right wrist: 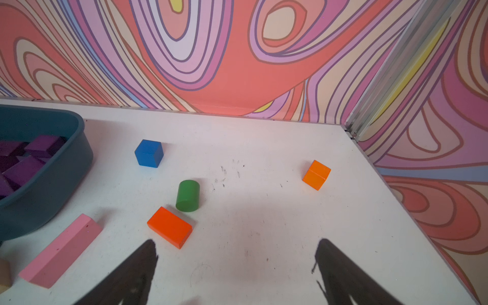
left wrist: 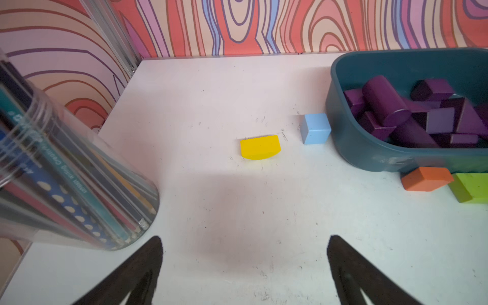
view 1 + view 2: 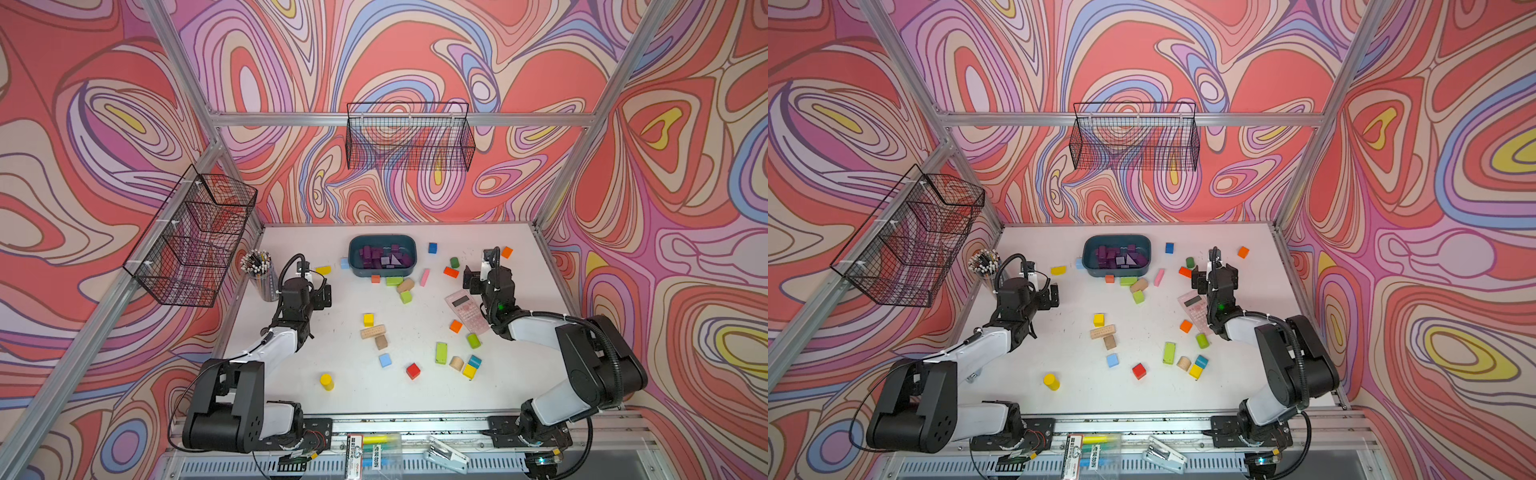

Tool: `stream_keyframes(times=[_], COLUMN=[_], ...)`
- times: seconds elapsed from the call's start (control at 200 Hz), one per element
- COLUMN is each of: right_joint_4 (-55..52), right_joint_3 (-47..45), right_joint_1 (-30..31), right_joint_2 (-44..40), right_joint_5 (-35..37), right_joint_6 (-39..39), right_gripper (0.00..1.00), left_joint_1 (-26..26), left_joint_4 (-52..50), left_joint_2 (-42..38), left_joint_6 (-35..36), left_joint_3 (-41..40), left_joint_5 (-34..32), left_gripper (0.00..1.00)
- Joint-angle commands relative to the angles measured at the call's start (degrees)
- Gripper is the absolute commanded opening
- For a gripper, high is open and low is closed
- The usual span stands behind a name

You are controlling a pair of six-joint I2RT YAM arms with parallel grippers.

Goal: Pick purple bricks into the storage bin
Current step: Reset both arms

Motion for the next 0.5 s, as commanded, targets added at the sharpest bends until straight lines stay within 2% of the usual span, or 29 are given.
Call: stream_keyframes(times=[0.0, 0.33, 0.491], right_joint_4=[2.70, -1.18, 0.23], right_joint_3=[0.09, -1.22, -2.85], right_joint_1=[-0.35, -0.35, -0.35], right_joint_2=[0.26, -2.51, -3.57], right_joint_5=[-1.06, -3.77, -4.10], right_joint_6=[-1.70, -0.14, 0.17], right_gripper=[0.98, 0.98, 0.98], left_joint_1=[1.56, 2.19, 2.32], left_joint_4=[6.43, 10.92, 14.44], left_joint_2=[1.10, 5.09, 8.81], left_joint_6=[0.22, 1.61, 1.41], left_joint_3=[-2.74, -2.32, -2.03], left_joint_5=[1.93, 4.89, 4.92], left_gripper=[1.00, 1.00, 1.00])
